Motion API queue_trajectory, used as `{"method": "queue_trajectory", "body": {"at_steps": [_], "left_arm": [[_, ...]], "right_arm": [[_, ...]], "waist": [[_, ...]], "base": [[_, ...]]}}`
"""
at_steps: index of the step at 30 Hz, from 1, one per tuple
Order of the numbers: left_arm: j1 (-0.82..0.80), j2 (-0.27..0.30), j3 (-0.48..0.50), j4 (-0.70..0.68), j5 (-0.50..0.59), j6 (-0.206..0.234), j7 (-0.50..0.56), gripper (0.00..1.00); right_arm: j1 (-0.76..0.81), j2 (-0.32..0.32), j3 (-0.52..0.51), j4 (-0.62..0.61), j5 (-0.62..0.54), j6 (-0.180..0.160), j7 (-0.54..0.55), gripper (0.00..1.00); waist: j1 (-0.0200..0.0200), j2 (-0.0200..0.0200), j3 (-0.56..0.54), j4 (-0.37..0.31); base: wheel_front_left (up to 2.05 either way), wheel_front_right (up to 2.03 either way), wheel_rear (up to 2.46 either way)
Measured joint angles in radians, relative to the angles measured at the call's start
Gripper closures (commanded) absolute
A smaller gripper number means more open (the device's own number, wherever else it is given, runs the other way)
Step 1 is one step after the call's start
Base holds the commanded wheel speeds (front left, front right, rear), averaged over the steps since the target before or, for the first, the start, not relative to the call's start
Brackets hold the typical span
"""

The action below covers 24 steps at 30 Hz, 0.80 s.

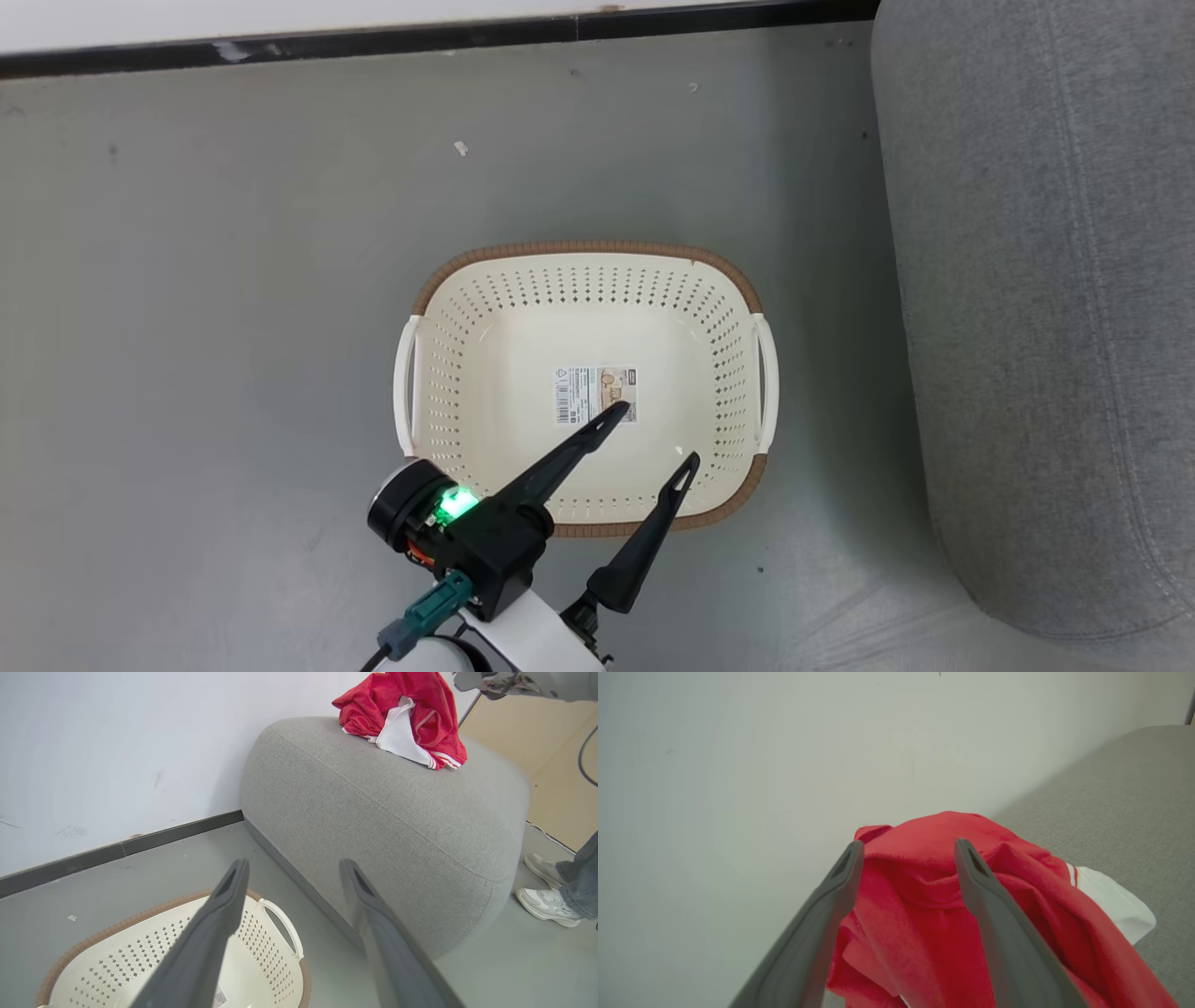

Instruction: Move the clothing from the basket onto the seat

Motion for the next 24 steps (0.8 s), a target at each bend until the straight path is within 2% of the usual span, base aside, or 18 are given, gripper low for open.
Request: {"method": "queue_trajectory", "body": {"at_steps": [6,13,24], "left_arm": [[-0.008,-0.007,0.014,0.026,-0.015,-0.004,-0.028,0.0],[-0.011,-0.013,0.052,0.061,-0.028,0.001,-0.069,0.0],[-0.003,-0.016,0.131,0.121,-0.065,0.026,-0.121,0.0]], "right_arm": [[0.049,0.022,0.053,-0.031,0.029,0.0,-0.014,0.0],[0.197,0.091,0.129,-0.105,0.08,0.0,-0.022,0.0],[0.441,0.22,0.282,-0.416,0.116,0.0,-0.022,0.0]], "waist": [[0.0,0.0,-0.028,-0.013],[0.0,0.0,-0.074,-0.025],[0.0,0.0,-0.167,-0.029]], "base": [[0.0,0.0,0.0],[0.0,0.0,0.0],[0.0,0.0,0.0]]}}
